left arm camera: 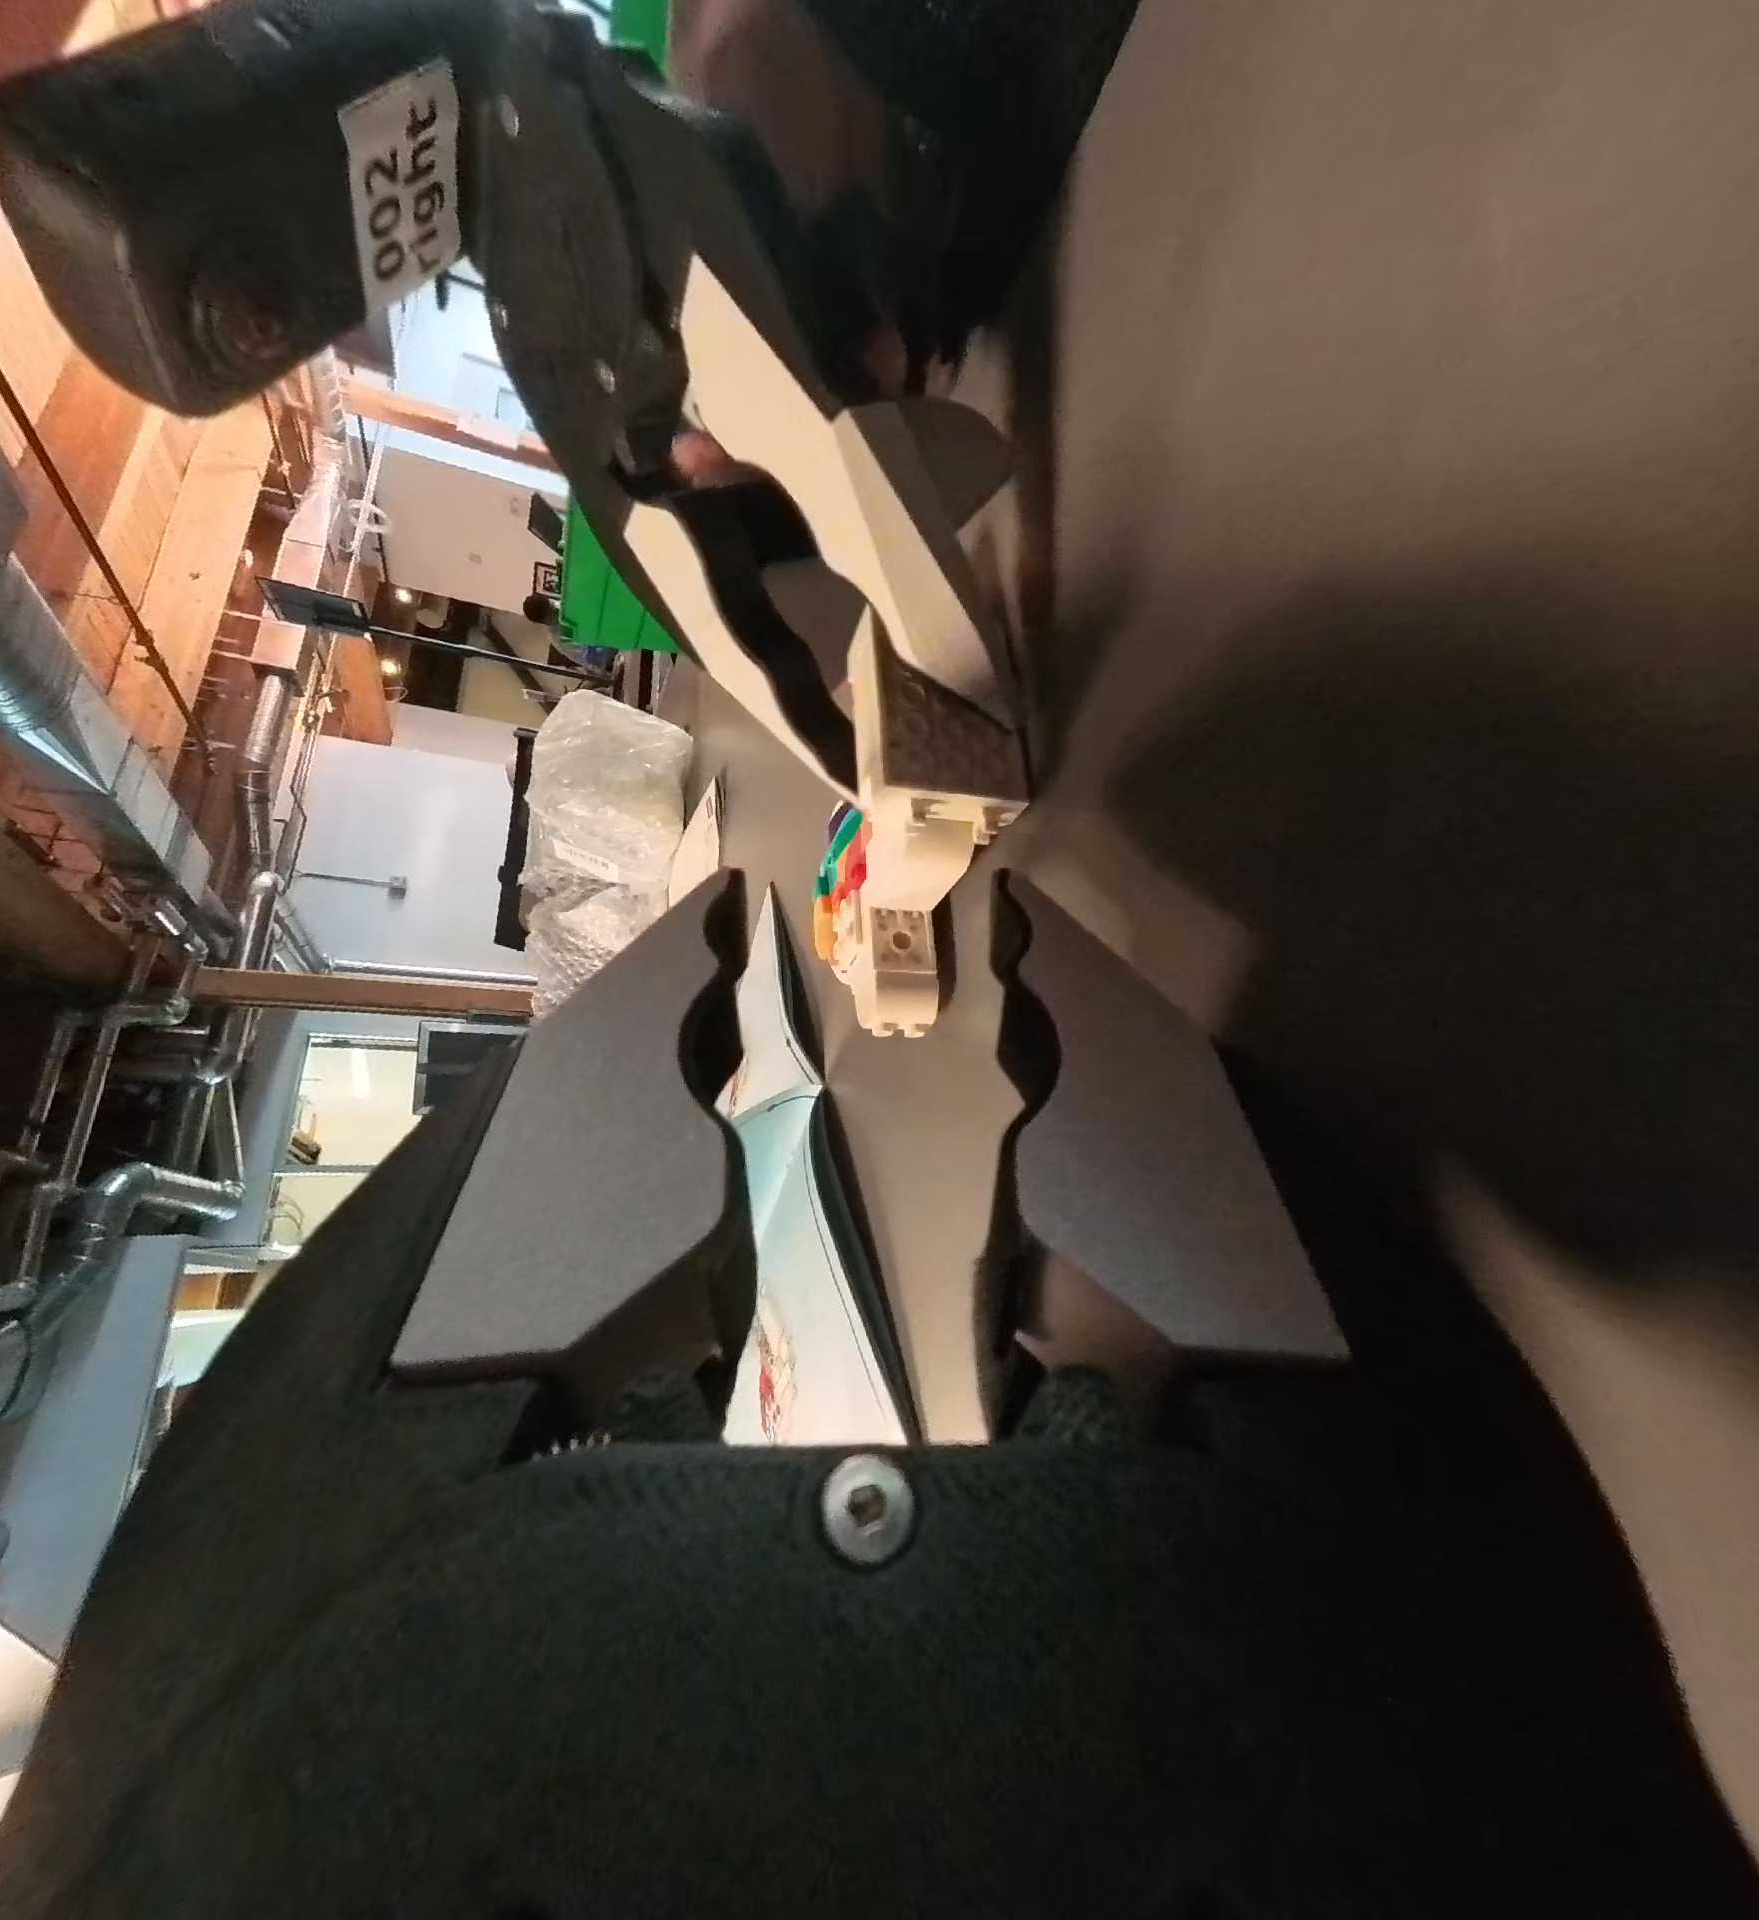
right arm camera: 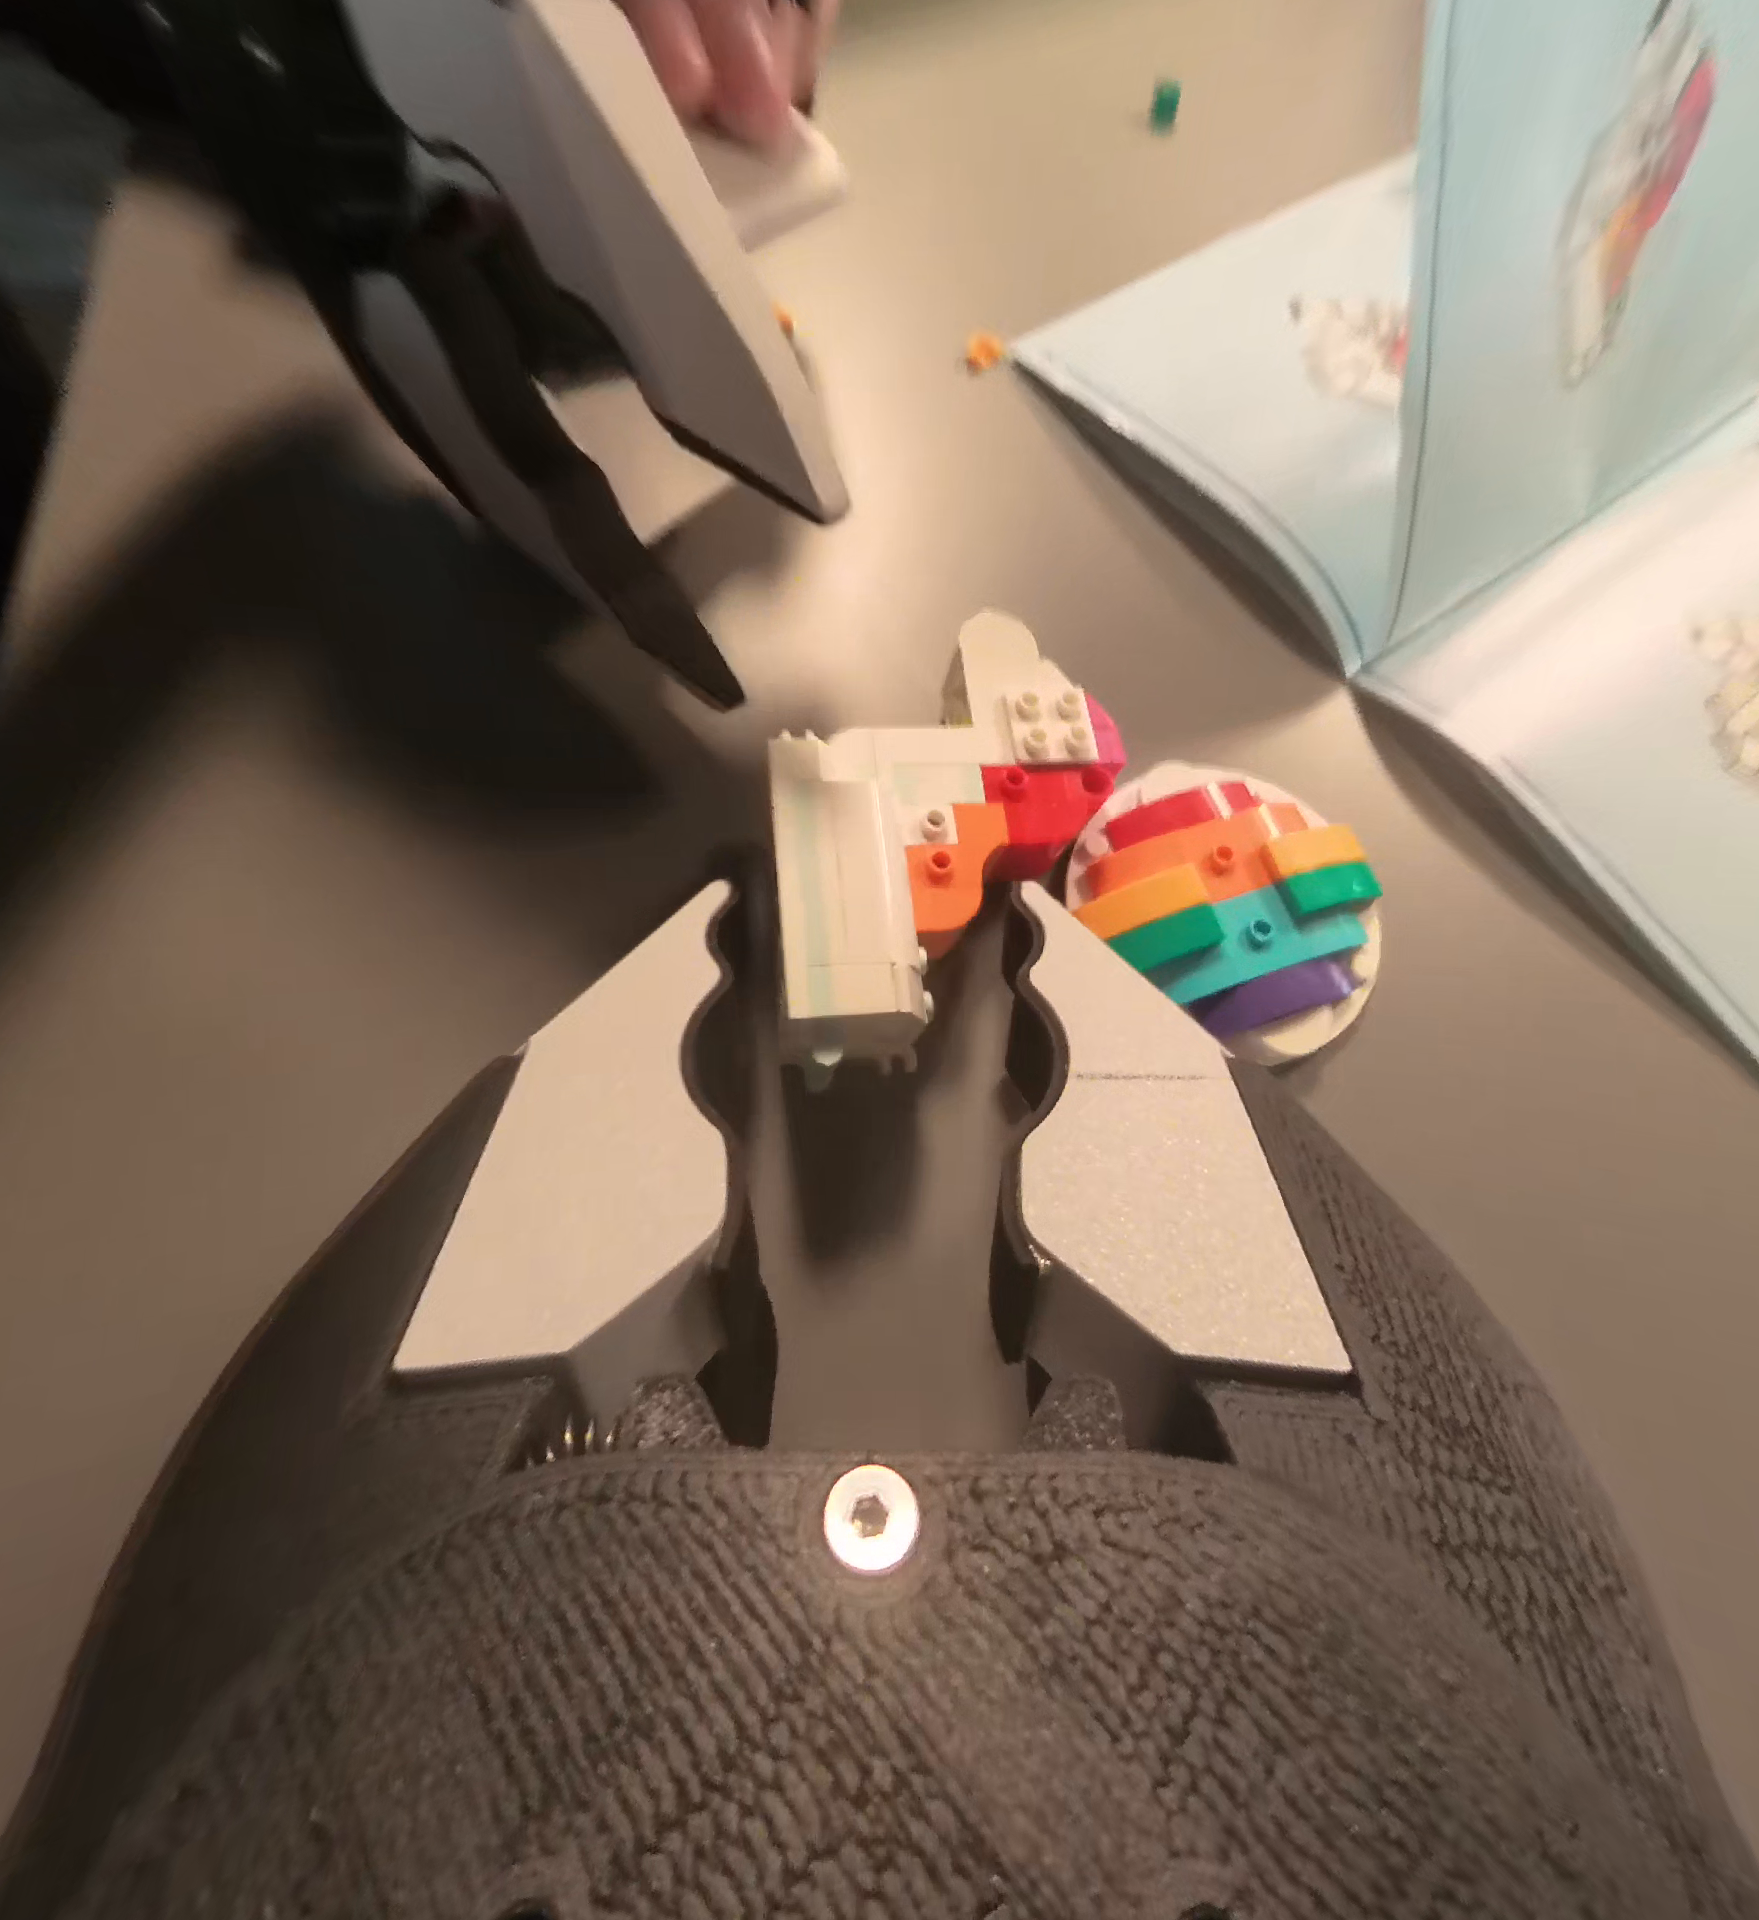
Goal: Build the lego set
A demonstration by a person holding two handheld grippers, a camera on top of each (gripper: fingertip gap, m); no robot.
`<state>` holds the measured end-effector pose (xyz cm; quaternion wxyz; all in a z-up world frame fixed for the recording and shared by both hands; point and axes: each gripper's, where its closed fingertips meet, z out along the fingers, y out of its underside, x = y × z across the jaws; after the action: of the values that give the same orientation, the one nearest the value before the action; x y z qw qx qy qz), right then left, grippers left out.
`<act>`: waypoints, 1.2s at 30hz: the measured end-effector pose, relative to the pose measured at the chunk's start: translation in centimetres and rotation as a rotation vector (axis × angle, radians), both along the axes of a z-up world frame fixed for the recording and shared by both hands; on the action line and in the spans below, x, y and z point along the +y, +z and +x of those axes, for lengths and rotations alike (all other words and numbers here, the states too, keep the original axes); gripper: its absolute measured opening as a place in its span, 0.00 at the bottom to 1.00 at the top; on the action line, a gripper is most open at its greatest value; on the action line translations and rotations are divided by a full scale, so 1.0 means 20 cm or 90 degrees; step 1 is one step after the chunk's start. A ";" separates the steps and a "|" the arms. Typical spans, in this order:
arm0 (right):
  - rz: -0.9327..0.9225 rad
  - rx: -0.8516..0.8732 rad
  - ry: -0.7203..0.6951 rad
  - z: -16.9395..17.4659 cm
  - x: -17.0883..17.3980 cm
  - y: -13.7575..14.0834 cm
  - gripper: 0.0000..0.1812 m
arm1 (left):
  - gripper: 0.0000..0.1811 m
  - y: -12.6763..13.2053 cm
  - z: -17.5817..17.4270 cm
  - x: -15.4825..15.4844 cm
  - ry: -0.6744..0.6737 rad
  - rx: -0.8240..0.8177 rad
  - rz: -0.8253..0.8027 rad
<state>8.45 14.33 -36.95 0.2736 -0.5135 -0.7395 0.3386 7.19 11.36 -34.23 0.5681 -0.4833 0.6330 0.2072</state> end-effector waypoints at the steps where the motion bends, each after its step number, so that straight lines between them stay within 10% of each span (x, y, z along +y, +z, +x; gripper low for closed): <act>1: 0.003 -0.009 -0.003 0.00 0.00 -0.01 0.25 | 0.26 0.00 0.00 0.00 0.000 0.003 -0.001; 13: -0.055 0.067 0.027 -0.03 -0.08 0.10 0.21 | 0.32 -0.02 0.00 0.00 -0.012 0.008 -0.020; 36: -0.056 0.093 0.043 0.06 -0.03 0.16 0.24 | 0.09 0.00 0.06 -0.04 -0.026 0.100 0.134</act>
<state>9.72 13.72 -33.69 0.2929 -0.4738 -0.7188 0.4161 8.29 10.61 -34.18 0.5683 -0.3902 0.6604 0.2979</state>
